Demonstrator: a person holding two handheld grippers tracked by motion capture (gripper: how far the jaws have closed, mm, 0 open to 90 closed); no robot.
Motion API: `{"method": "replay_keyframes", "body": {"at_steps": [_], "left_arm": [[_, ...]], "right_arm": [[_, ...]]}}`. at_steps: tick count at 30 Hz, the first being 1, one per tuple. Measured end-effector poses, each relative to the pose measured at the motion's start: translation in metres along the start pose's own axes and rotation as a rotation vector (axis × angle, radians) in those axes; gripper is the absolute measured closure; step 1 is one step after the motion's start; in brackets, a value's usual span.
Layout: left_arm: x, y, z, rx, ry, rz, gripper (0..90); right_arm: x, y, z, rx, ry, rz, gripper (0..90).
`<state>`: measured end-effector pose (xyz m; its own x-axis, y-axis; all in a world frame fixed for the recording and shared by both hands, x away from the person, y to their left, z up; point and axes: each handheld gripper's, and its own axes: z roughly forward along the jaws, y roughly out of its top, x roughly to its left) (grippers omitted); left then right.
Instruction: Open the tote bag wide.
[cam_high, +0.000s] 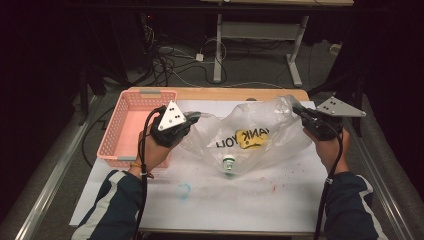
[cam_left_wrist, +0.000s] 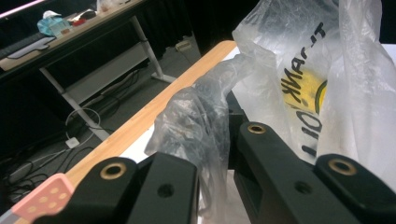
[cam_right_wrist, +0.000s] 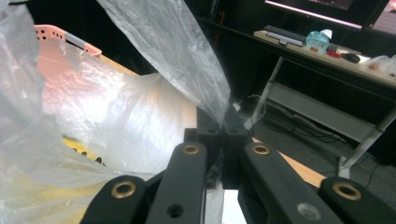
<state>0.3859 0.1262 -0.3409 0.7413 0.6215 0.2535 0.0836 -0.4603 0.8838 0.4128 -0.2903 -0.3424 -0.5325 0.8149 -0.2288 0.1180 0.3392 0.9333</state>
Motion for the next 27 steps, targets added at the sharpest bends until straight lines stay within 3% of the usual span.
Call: {"method": "replay_keyframes", "body": {"at_steps": [27], "left_arm": [[0.017,0.007,0.024,0.003,0.012,-0.023,87.1]], "right_arm": [[-0.005,0.000,0.016,0.028,-0.050,-0.007,90.0]]}}
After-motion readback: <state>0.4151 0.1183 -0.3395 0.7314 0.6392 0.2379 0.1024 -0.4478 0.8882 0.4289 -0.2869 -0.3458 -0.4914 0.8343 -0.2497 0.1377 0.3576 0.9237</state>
